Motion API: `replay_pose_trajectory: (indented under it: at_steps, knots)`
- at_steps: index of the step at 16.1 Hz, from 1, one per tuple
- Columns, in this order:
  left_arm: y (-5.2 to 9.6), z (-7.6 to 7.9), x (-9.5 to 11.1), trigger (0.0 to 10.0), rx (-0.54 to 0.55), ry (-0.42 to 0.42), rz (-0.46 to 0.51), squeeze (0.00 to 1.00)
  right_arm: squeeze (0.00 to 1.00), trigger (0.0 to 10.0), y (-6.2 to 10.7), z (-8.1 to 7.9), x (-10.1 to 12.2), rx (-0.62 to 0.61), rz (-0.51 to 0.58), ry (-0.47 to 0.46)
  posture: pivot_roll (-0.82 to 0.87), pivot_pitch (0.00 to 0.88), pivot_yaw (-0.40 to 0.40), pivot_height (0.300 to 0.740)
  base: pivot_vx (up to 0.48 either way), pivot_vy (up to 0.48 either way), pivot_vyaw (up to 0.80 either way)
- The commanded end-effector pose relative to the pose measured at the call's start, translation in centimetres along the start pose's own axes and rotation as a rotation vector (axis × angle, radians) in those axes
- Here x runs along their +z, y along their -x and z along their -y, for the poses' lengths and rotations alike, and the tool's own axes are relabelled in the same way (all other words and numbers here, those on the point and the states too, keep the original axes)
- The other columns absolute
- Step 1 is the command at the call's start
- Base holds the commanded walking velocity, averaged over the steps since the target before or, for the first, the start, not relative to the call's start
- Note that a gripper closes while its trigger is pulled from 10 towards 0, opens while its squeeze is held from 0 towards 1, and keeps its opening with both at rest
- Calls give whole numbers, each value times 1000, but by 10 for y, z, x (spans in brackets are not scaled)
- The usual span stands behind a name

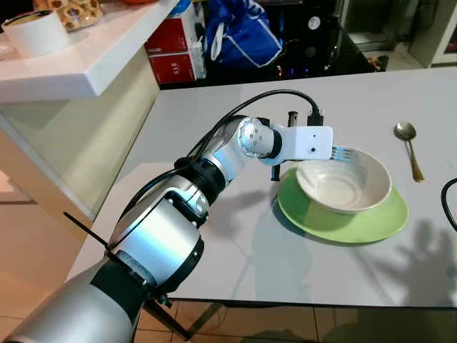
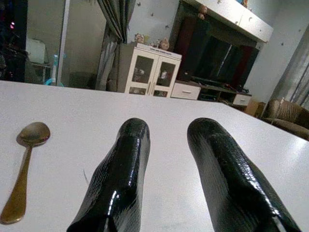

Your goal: Setting the table

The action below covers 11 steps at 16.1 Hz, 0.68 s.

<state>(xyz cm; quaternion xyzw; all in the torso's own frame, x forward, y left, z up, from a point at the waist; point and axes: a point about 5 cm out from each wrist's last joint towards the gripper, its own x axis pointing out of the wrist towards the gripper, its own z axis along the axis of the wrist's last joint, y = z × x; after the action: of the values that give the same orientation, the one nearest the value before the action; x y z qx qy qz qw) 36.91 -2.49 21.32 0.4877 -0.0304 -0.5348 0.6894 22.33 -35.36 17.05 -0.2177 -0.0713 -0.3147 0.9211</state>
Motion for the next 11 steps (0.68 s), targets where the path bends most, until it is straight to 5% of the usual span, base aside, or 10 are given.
replay_pose_trajectory:
  at_steps: [1,2,4,5,11]
  knots:
    - [5,-12,4,0,36,-39,-11,0,0,10000,1,-1,4,-2,9,-4,-232,0,149,740,0,0,0]
    - [5,-13,5,10000,42,-73,-22,0,0,10000,2,0,3,-3,7,-5,-233,0,150,740,0,0,0]
    - [4,-14,7,10000,56,-85,-20,0,0,10000,3,0,3,-3,6,-5,-234,0,151,740,0,0,0]
    - [4,-16,9,10000,67,-103,-19,1000,0,10000,4,0,3,-4,5,-5,-235,0,152,740,0,0,0]
    - [2,-15,11,10000,61,-185,-43,1000,0,10000,7,1,2,-3,-5,-2,-240,0,159,740,0,0,0]
